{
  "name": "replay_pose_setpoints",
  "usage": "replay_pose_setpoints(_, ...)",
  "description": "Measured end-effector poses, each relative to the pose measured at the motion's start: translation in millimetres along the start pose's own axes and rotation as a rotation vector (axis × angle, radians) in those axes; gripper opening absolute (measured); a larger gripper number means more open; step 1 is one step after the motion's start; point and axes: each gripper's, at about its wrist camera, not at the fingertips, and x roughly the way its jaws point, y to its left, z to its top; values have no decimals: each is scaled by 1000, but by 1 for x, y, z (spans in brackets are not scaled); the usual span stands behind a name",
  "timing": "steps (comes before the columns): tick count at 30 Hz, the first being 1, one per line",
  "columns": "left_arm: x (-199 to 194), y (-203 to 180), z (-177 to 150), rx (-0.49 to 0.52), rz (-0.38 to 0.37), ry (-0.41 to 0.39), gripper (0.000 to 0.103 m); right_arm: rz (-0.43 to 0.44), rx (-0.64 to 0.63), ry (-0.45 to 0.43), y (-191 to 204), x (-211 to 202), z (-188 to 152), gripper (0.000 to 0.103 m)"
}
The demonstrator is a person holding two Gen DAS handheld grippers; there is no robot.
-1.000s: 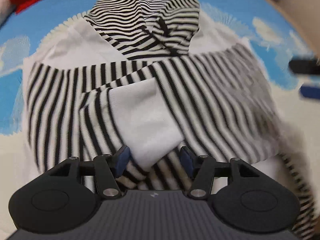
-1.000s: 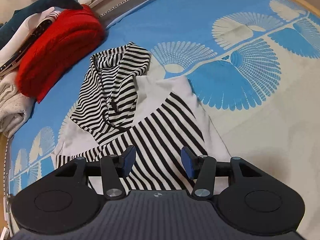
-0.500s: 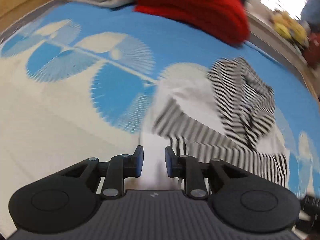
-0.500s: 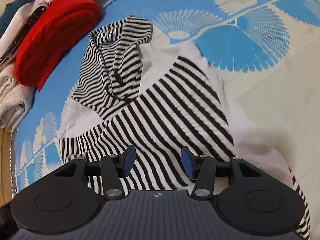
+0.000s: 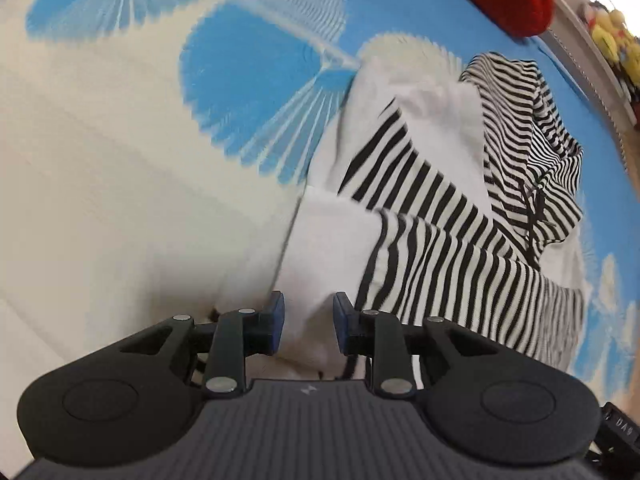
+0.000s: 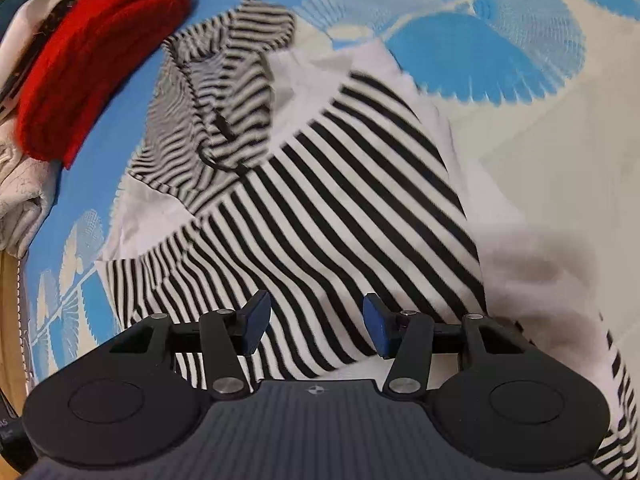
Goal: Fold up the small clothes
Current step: 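Move both tools to the striped hem of the shirt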
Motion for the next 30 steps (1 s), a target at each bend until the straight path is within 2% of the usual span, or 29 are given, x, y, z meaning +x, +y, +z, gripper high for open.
replay_pose_setpoints(3, -21, -28, 0, 149, 5, -135, 30, -24, 4, -18, -7, -4, 4, 53)
replay_pose_setpoints(4, -22, -33, -1, 175, -2, -149, 31, -25, -5, -33, -8, -7, 5, 53)
replay_pose_setpoints(5, -18, -37, -3, 182, -10, -135, 31, -28, -20, -51, -8, -11, 6, 53)
replay_pose_setpoints(8, 12, -34, -9, 103, -19, 16, 31, -58, -88, -114, -7, -24, 10, 54)
replay_pose_setpoints(9, 19, -33, -11, 91, 2, 43, 31, -68, -109, -133, -8, -28, 12, 54)
replay_pose_setpoints(10, 21, -36, -13, 107, 30, 32, 31, -75, -127, -150, -8, -32, 13, 54)
replay_pose_setpoints(12, 14, -49, -16, 177, 81, -31, 31, -88, -168, -182, -8, -38, 16, 55)
replay_pose_setpoints(16, -7, -74, -19, 266, 73, -167, 31, -111, -244, -223, -10, -50, 20, 56)
replay_pose_setpoints(21, -7, -99, -22, 309, 75, -234, 31, -135, -301, -246, -17, -59, 22, 57)
replay_pose_setpoints(27, -22, -111, -26, 380, 35, -340, 31, -150, -309, -286, -28, -73, 34, 57)
replay_pose_setpoints(29, -26, -114, -26, 414, 26, -370, 28, -150, -316, -303, -30, -79, 39, 57)
replay_pose_setpoints(30, -27, -116, -25, 427, 17, -380, 23, -155, -322, -314, -31, -82, 42, 57)
